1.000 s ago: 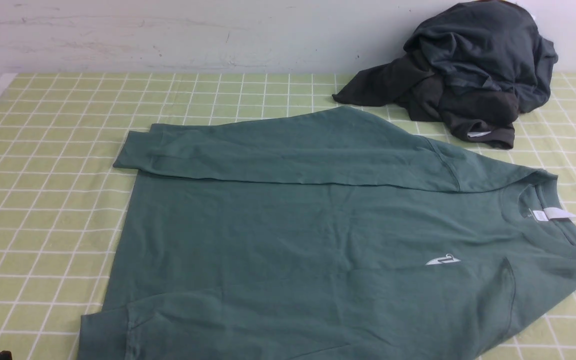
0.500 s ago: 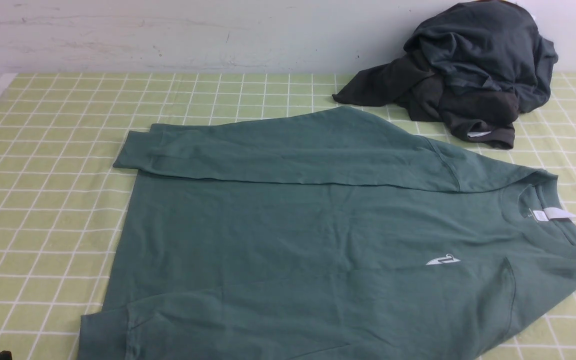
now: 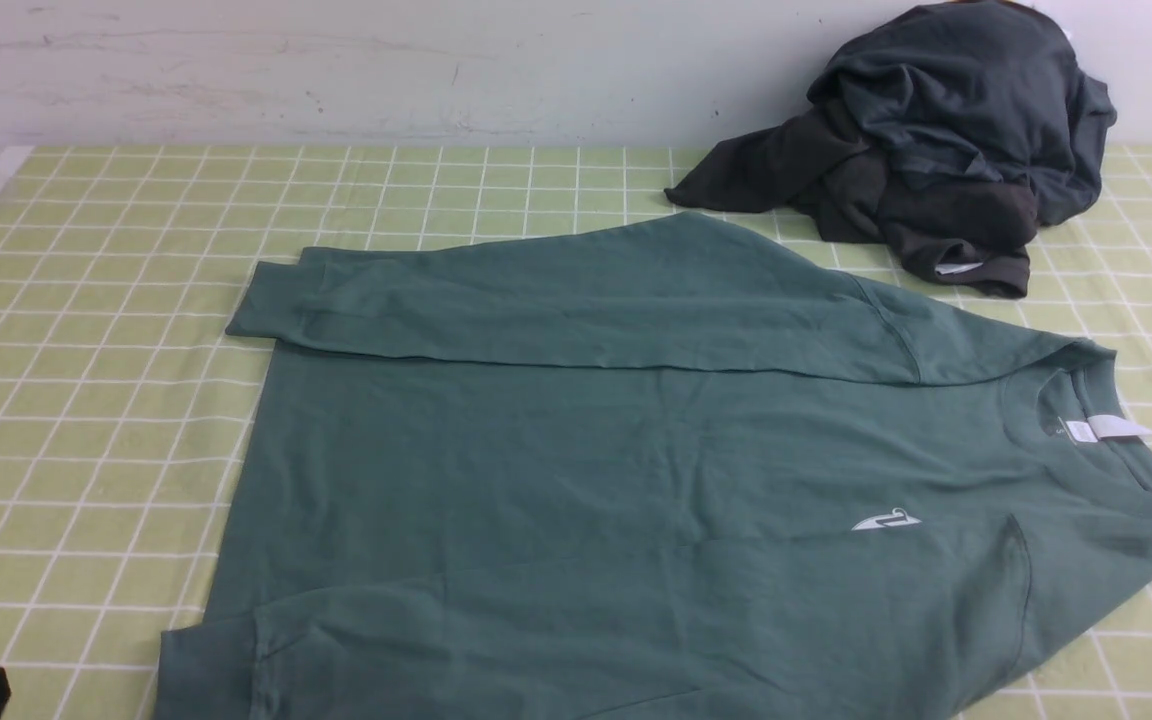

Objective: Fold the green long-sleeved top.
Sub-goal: Use the left arm to clamp the cuff closest to it

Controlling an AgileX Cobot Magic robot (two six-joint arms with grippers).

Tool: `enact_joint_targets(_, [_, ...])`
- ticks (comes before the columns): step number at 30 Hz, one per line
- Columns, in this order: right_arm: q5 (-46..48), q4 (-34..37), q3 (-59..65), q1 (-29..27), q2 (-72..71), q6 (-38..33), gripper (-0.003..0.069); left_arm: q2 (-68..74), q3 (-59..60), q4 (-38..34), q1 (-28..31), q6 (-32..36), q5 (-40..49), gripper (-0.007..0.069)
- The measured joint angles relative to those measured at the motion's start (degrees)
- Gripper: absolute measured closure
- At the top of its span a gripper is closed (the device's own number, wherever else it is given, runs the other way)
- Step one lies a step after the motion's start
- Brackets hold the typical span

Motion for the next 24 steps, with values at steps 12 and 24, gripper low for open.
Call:
enact_joint_targets(12, [-43.2,6.3,0.0,0.0,0.0,10.0,0.0672,0.0,-0.4,0.2,0.0,-8.8,-41.7,0.0625])
enact_joint_targets(24, [-14.1,-3.7,-31.4,0.0,18.6,5.3,0.0672,28.2,-39.8,21.1,0.0,-19.8,-11.7,0.0625])
